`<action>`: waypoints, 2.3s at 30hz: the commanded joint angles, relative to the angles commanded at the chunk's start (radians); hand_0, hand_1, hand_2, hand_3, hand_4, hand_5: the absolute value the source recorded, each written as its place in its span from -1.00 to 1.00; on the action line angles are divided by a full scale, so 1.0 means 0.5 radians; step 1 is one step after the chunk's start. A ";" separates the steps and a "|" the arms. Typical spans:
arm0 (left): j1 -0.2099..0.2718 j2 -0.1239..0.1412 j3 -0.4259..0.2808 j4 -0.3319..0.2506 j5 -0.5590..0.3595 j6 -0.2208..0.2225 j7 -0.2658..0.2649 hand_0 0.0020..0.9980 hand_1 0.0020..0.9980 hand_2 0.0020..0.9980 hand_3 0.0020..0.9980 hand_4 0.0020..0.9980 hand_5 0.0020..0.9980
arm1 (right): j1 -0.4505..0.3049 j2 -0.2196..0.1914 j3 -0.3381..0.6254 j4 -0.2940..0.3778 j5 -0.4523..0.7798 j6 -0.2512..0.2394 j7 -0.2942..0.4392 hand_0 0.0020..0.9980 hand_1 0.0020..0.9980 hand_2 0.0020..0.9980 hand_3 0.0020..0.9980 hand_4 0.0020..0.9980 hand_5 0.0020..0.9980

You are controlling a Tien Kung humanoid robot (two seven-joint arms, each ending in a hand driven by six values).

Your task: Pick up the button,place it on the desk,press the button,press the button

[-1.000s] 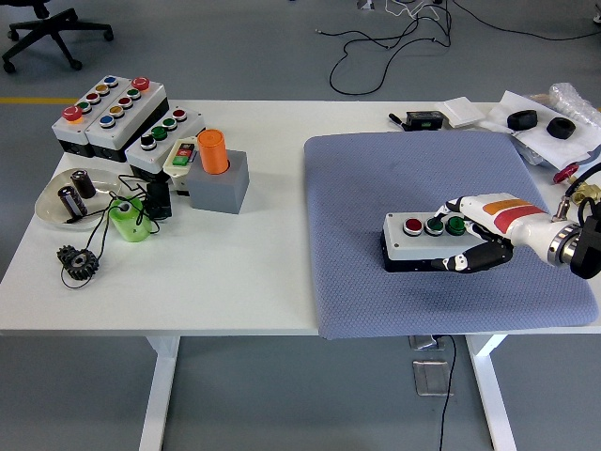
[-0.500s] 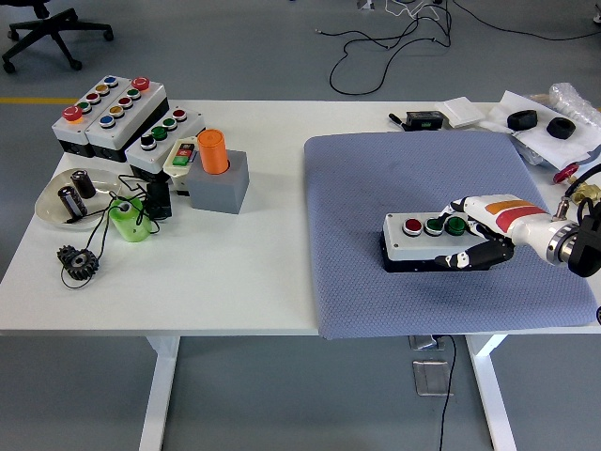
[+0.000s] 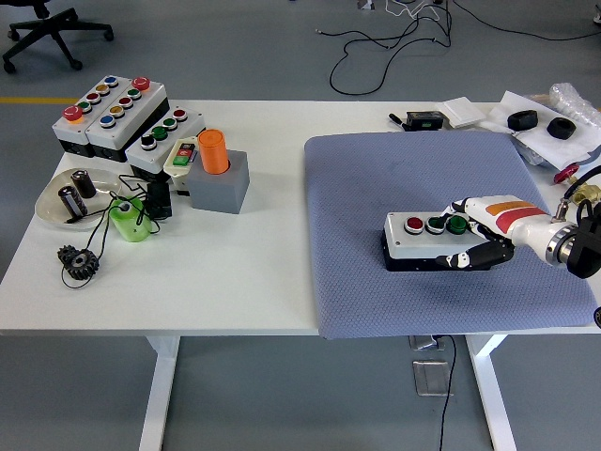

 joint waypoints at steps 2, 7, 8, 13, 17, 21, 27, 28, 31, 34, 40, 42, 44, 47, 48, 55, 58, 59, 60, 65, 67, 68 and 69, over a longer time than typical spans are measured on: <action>0.002 -0.001 0.004 0.000 0.000 0.000 0.001 0.21 0.03 -0.06 -0.06 -0.43 0.96 | -0.007 0.022 0.046 0.033 -0.022 0.008 -0.020 -0.82 -1.00 -1.00 0.43 0.72 0.12; 0.005 0.000 0.008 0.000 -0.001 -0.001 0.002 0.21 0.03 -0.06 -0.06 -0.43 0.96 | 0.003 0.054 0.063 0.085 -0.028 0.012 -0.030 -0.82 -1.00 -1.00 0.43 0.72 0.12; 0.005 0.000 0.008 0.000 0.000 -0.002 0.002 0.21 0.03 -0.06 -0.06 -0.43 0.96 | 0.014 0.062 0.041 0.092 -0.027 0.015 -0.032 -0.82 -1.00 -1.00 0.43 0.71 0.12; -0.001 0.003 -0.012 -0.001 0.012 -0.003 -0.001 0.21 0.03 -0.06 -0.06 -0.43 0.96 | 0.032 0.078 -0.020 0.084 -0.030 0.027 -0.039 -0.82 -1.00 -1.00 0.43 0.71 0.12; -0.007 0.004 -0.020 -0.001 0.016 -0.002 -0.001 0.21 0.03 -0.06 -0.06 -0.43 0.97 | 0.045 0.086 -0.045 0.064 -0.033 0.030 -0.042 -0.82 -1.00 -1.00 0.43 0.71 0.11; -0.011 0.006 -0.021 -0.001 0.017 -0.004 0.000 0.21 0.02 -0.06 -0.06 -0.43 0.96 | 0.066 0.103 -0.061 0.034 -0.039 0.026 -0.041 -0.82 -1.00 -1.00 0.43 0.70 0.11; -0.012 0.007 -0.024 -0.001 0.019 -0.005 0.000 0.21 0.02 -0.06 -0.06 -0.43 0.96 | 0.074 0.105 -0.095 0.020 -0.039 0.033 -0.043 -0.82 -1.00 -1.00 0.43 0.70 0.11; -0.012 0.007 -0.024 0.000 0.019 -0.005 0.000 0.21 0.02 -0.06 -0.06 -0.43 0.96 | 0.074 0.104 -0.098 0.020 -0.039 0.033 -0.043 -0.82 -1.00 -1.00 0.43 0.70 0.11; -0.013 0.007 -0.024 0.000 0.019 -0.005 0.000 0.21 0.02 -0.06 -0.06 -0.43 0.96 | 0.071 0.104 -0.108 0.018 -0.039 0.033 -0.044 -0.82 -1.00 -1.00 0.43 0.70 0.11; -0.014 0.008 -0.027 -0.001 0.023 -0.006 0.000 0.21 0.02 -0.07 -0.06 -0.43 0.96 | 0.073 0.112 -0.118 0.005 -0.041 0.035 -0.047 -0.82 -1.00 -1.00 0.43 0.70 0.11; -0.018 0.008 -0.028 -0.001 0.023 -0.006 0.000 0.20 0.02 -0.07 -0.06 -0.43 0.96 | 0.085 0.125 -0.155 -0.052 -0.054 0.050 -0.060 -0.82 -1.00 -1.00 0.44 0.70 0.11; -0.018 0.008 -0.028 -0.001 0.023 -0.006 0.000 0.20 0.02 -0.07 -0.06 -0.43 0.96 | 0.084 0.125 -0.163 -0.058 -0.056 0.050 -0.060 -0.82 -1.00 -1.00 0.44 0.70 0.11; -0.018 0.007 -0.029 -0.001 0.023 -0.006 -0.001 0.20 0.02 -0.07 -0.06 -0.43 0.96 | 0.084 0.125 -0.162 -0.056 -0.055 0.049 -0.059 -0.82 -1.00 -1.00 0.43 0.70 0.11; -0.017 0.007 -0.027 -0.001 0.022 -0.006 -0.001 0.20 0.02 -0.07 -0.06 -0.43 0.96 | 0.083 0.123 -0.138 -0.036 -0.052 0.044 -0.054 -0.82 -1.00 -1.00 0.43 0.70 0.11; -0.017 0.007 -0.025 -0.001 0.021 -0.006 0.000 0.20 0.02 -0.07 -0.06 -0.43 0.96 | 0.080 0.121 -0.122 -0.024 -0.049 0.040 -0.052 -0.82 -1.00 -1.00 0.43 0.70 0.11; -0.012 0.005 -0.019 -0.001 0.019 -0.006 -0.002 0.20 0.02 -0.07 -0.06 -0.43 0.97 | 0.034 0.090 0.028 0.067 -0.004 0.012 -0.040 -0.82 -1.00 -1.00 0.44 0.70 0.11; -0.011 0.005 -0.013 -0.001 0.017 -0.007 -0.001 0.21 0.02 -0.07 -0.06 -0.43 0.97 | 0.005 0.073 0.107 0.087 0.040 -0.053 -0.013 -0.77 -1.00 -0.98 0.46 0.70 0.11; -0.009 0.004 -0.013 -0.001 0.017 -0.007 -0.002 0.21 0.02 -0.07 -0.06 -0.43 0.97 | -0.011 0.070 0.138 0.084 0.084 -0.089 0.000 -0.77 -1.00 -0.98 0.46 0.70 0.11; -0.008 0.004 -0.012 -0.001 0.016 -0.007 -0.002 0.21 0.02 -0.07 -0.06 -0.43 0.97 | -0.021 0.068 0.161 0.082 0.127 -0.118 0.008 -0.77 -1.00 -0.98 0.46 0.70 0.11; -0.001 0.001 -0.001 -0.001 0.014 -0.008 -0.001 0.21 0.02 -0.07 -0.06 -0.43 0.97 | -0.090 0.074 0.293 0.045 0.415 -0.230 0.024 -0.35 -0.56 -0.40 0.76 0.70 0.14; 0.004 0.000 0.003 -0.001 0.011 -0.008 -0.002 0.21 0.02 -0.07 -0.06 -0.43 0.97 | -0.116 0.076 0.334 0.037 0.528 -0.287 0.032 -0.35 -0.56 -0.40 0.76 0.70 0.14; 0.007 -0.001 0.008 -0.001 0.008 -0.007 -0.002 0.21 0.03 -0.06 -0.06 -0.43 0.97 | -0.135 0.077 0.365 0.032 0.603 -0.336 0.046 0.22 0.25 0.42 0.95 0.69 0.14; 0.008 -0.001 0.009 -0.001 0.007 -0.007 -0.002 0.21 0.03 -0.06 -0.06 -0.43 0.97 | -0.140 0.078 0.374 0.030 0.668 -0.354 0.050 0.22 0.25 0.42 0.95 0.69 0.14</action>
